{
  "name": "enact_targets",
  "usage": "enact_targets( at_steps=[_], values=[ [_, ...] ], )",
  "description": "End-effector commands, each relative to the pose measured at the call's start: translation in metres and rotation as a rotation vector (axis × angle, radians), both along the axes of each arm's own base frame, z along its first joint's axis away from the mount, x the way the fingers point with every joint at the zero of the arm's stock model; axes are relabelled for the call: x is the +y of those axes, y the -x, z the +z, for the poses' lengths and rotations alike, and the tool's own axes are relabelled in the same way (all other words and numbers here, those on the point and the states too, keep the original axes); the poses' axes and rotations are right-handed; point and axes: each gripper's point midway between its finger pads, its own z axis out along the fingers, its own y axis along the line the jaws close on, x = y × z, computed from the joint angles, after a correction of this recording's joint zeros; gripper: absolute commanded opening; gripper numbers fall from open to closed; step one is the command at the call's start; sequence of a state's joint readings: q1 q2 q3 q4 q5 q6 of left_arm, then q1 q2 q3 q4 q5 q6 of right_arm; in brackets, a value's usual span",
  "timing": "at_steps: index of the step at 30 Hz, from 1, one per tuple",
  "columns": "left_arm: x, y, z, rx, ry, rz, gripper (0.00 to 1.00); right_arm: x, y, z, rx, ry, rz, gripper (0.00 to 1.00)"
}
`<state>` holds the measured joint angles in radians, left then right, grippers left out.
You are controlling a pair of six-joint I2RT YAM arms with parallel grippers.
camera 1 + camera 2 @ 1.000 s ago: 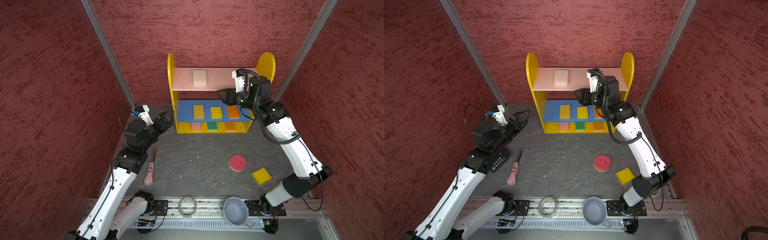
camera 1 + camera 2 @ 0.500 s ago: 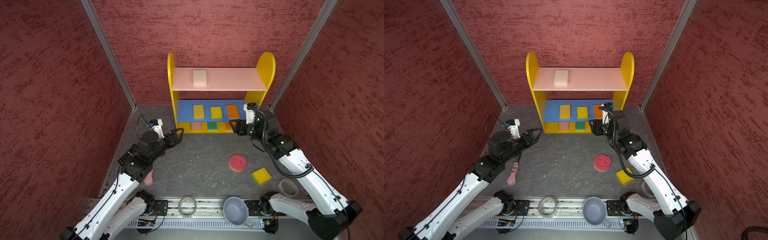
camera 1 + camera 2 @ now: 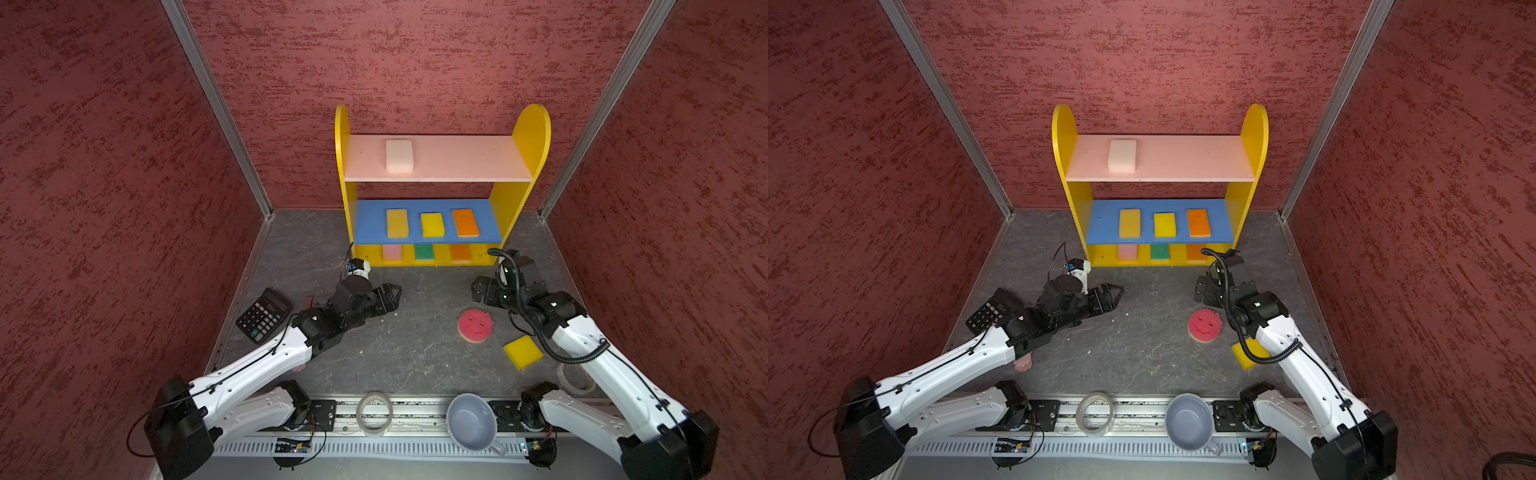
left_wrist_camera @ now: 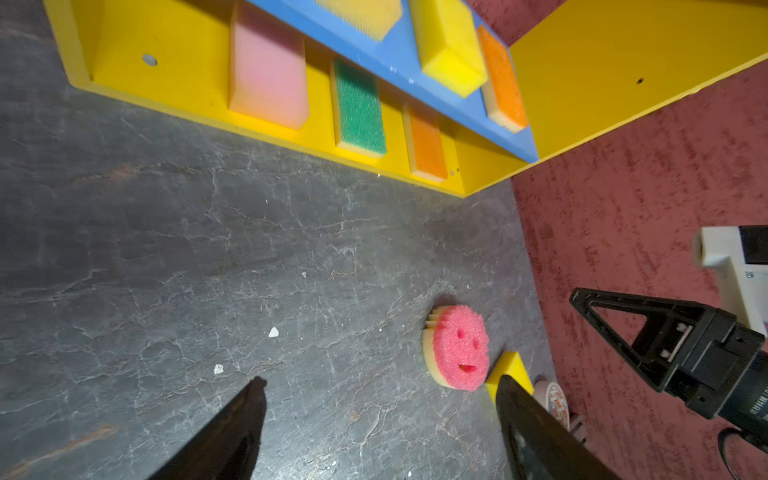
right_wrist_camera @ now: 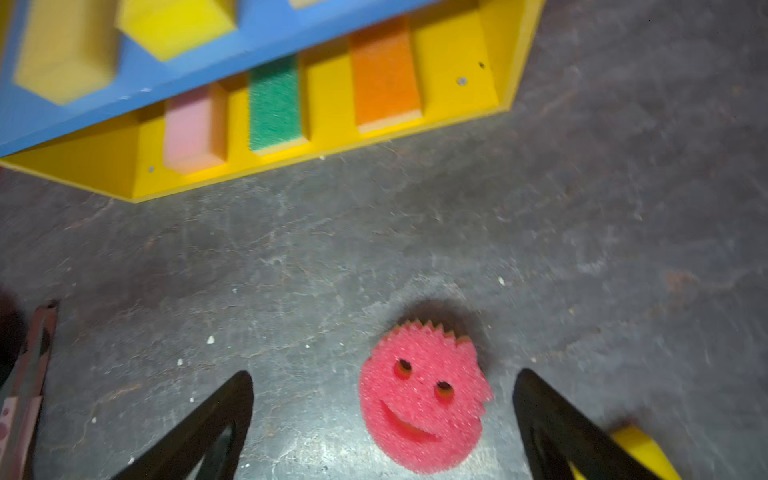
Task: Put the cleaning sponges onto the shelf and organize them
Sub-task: 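Lower the right gripper to the yellow square sponge while the left draws back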
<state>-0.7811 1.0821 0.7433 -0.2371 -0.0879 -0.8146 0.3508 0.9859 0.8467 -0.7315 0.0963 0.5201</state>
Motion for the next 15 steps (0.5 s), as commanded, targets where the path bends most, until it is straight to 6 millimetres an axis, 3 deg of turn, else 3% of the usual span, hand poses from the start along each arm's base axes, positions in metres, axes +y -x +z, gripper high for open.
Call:
enact_targets(
  at_steps=[1,5,8,15],
  values=[
    [-0.012,-0.013,0.025,-0.075,0.038,-0.005,0.86,-0.026,0.016,-0.017,0.039,-0.035,-0.174,0.99],
    [-0.015,-0.019,0.026,-0.088,0.023,-0.013,0.88,-0.050,0.033,-0.040,0.077,-0.025,-0.311,0.99],
    [-0.016,-0.021,0.019,-0.073,0.027,-0.019,0.88,-0.063,0.042,-0.046,0.070,-0.039,-0.395,0.99],
    [-0.007,-0.022,-0.004,-0.013,0.038,-0.022,0.90,-0.069,0.066,-0.076,0.083,-0.199,-0.569,0.99]
  ],
)
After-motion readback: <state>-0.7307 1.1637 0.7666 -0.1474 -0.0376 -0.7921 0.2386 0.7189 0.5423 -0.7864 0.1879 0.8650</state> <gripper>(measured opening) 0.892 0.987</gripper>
